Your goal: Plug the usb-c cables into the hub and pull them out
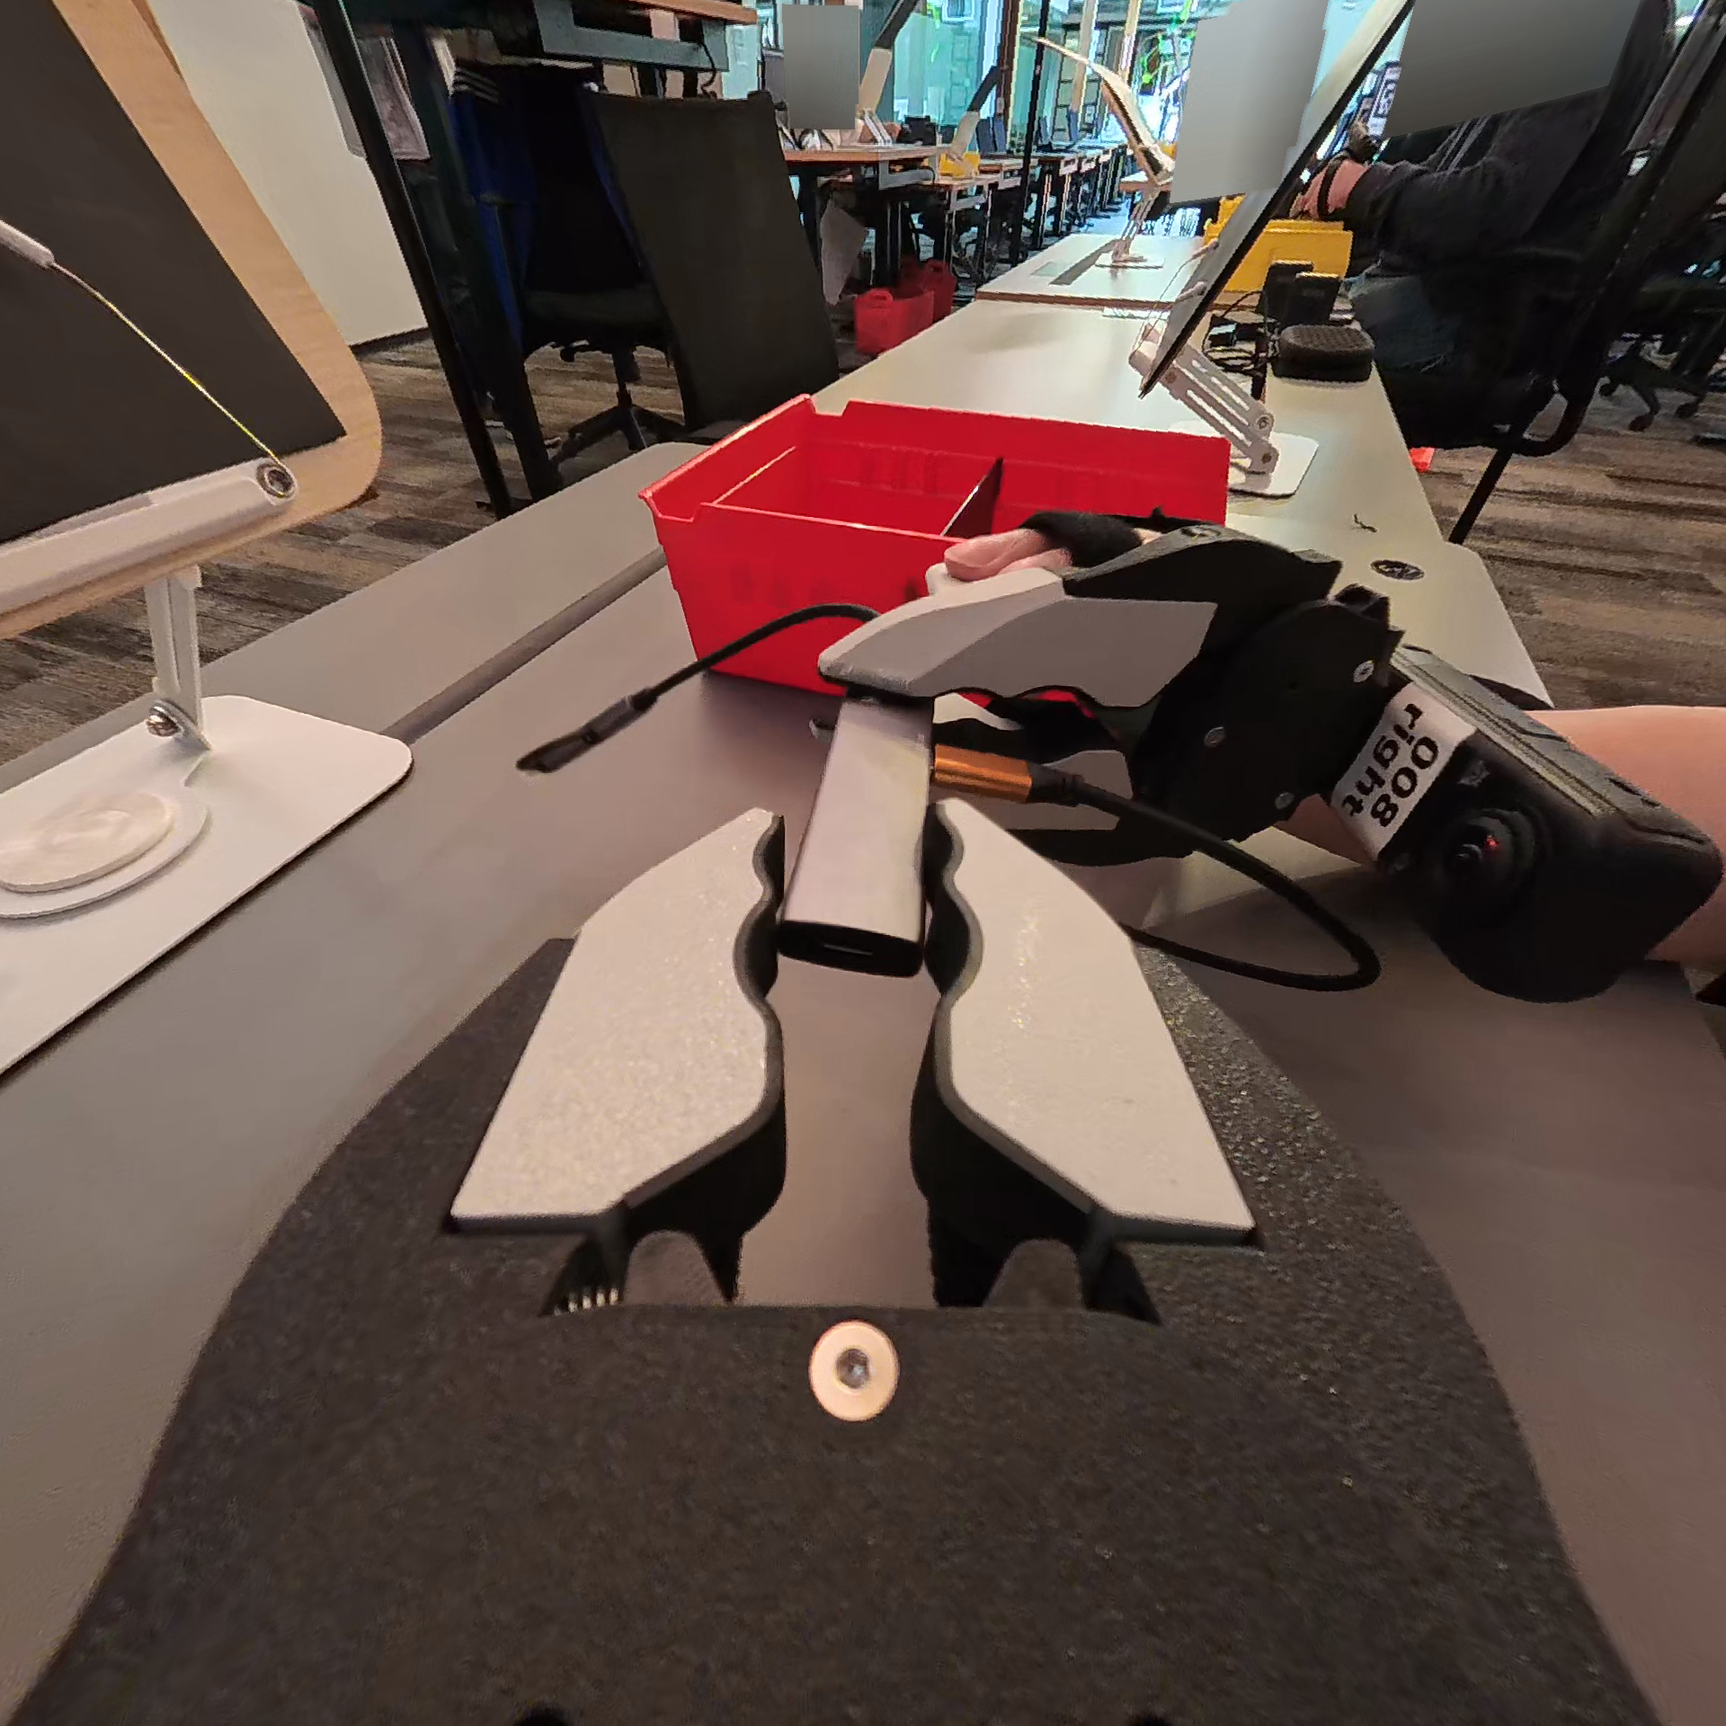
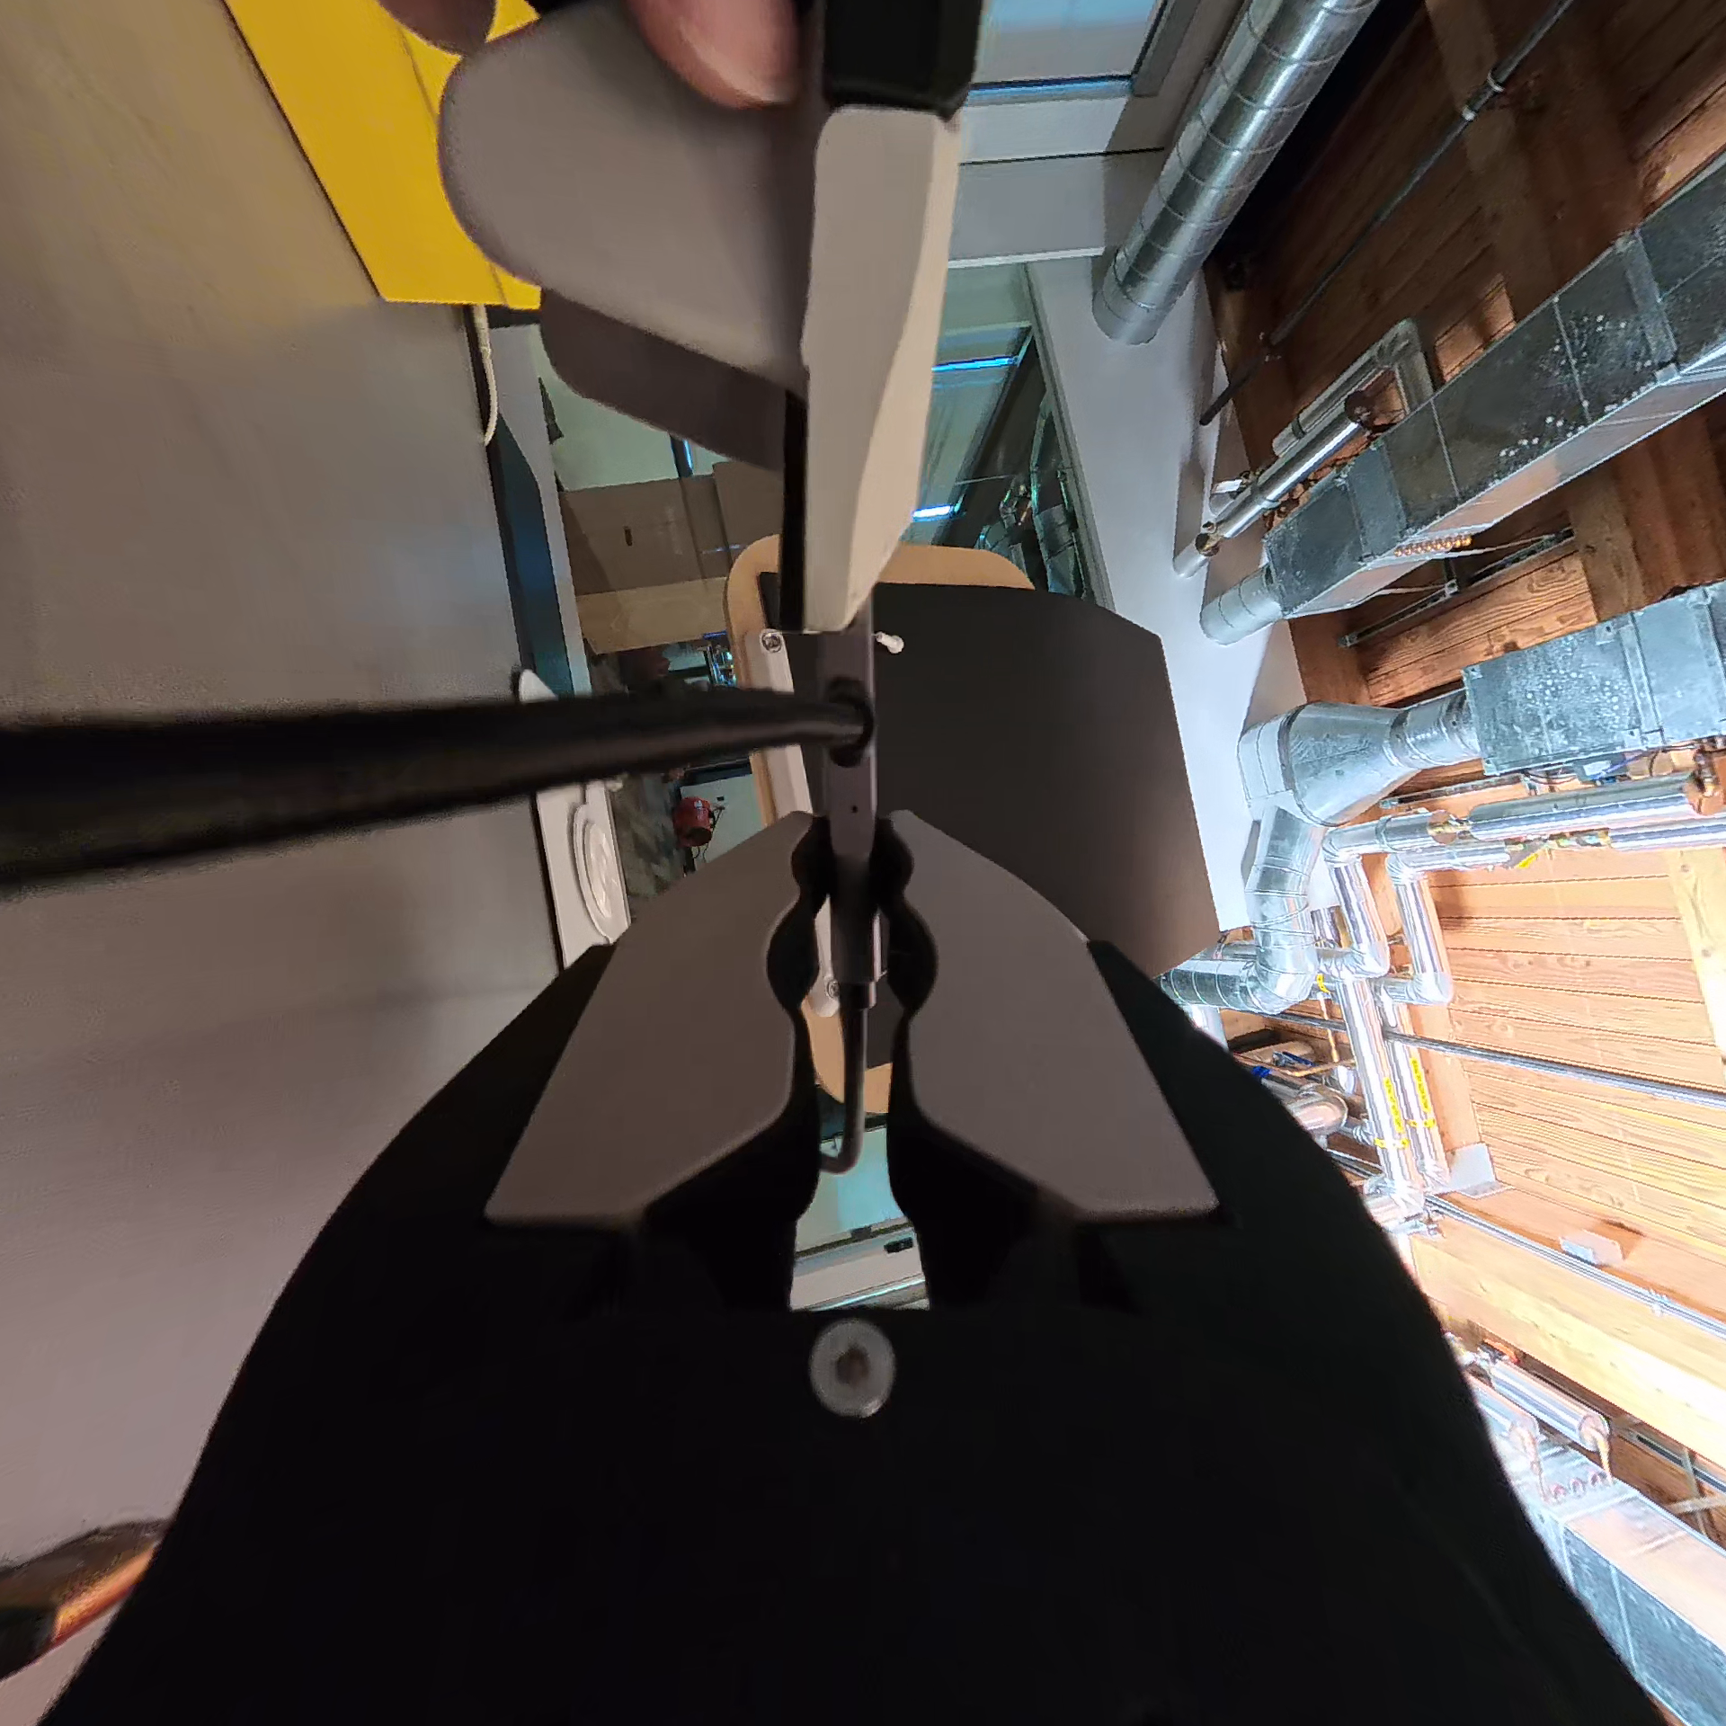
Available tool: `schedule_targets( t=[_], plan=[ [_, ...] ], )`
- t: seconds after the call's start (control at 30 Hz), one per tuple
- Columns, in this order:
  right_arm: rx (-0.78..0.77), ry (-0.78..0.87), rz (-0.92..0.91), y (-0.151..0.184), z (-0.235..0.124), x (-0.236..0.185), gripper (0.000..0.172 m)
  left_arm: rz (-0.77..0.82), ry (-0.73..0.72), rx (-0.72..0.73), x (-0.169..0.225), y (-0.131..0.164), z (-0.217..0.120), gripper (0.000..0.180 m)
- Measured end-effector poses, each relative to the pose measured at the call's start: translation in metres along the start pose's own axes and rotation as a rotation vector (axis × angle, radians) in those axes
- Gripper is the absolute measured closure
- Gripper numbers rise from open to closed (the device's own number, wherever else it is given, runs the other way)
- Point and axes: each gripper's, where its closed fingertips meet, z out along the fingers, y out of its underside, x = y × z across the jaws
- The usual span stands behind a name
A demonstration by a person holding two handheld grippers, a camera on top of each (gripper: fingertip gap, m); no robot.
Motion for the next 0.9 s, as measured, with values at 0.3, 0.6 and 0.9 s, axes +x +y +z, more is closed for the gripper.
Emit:
schedule_targets(
  t=[0.3, 0.6, 0.9],
  plan=[
    [0.014, -0.002, -0.002, -0.002, 0.000, -0.001, 0.162, 0.016, 0.012, -0.010, 0.002, 0.002, 0.002, 0.155],
    [-0.013, 0.003, 0.005, 0.003, 0.001, -0.004, 0.162, 0.037, -0.001, -0.036, 0.002, 0.006, 0.006, 0.155],
    [-0.013, 0.004, -0.023, 0.005, 0.000, -0.002, 0.162, 0.075, -0.057, -0.072, -0.002, 0.009, 0.008, 0.152]
  ],
)
